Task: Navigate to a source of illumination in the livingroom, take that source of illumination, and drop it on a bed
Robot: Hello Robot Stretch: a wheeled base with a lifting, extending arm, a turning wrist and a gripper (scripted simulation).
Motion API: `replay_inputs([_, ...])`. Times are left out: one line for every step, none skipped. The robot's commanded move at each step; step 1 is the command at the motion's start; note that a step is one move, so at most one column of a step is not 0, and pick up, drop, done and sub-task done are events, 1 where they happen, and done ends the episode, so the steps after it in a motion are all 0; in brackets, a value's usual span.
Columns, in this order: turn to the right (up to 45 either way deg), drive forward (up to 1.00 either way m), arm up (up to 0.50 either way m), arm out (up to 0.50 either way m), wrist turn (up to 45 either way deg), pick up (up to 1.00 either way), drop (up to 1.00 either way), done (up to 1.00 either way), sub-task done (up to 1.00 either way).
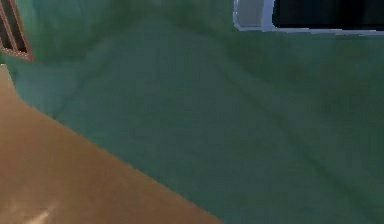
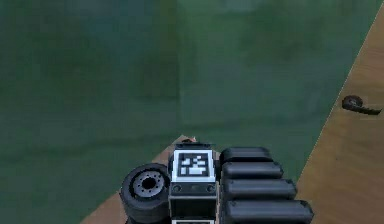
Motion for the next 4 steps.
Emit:
replay_inputs([0.0,0.5,0.0,0.0,0.0,0.0,0.0,0.0,0.0])
replay_inputs([-45.0,0.0,0.0,0.0,0.0,0.0,0.0,0.0,0.0])
replay_inputs([-6.0,0.0,0.0,0.0,0.0,0.0,0.0,0.0,0.0])
replay_inputs([0.0,1.0,0.0,0.0,0.0,0.0,0.0,0.0,0.0])
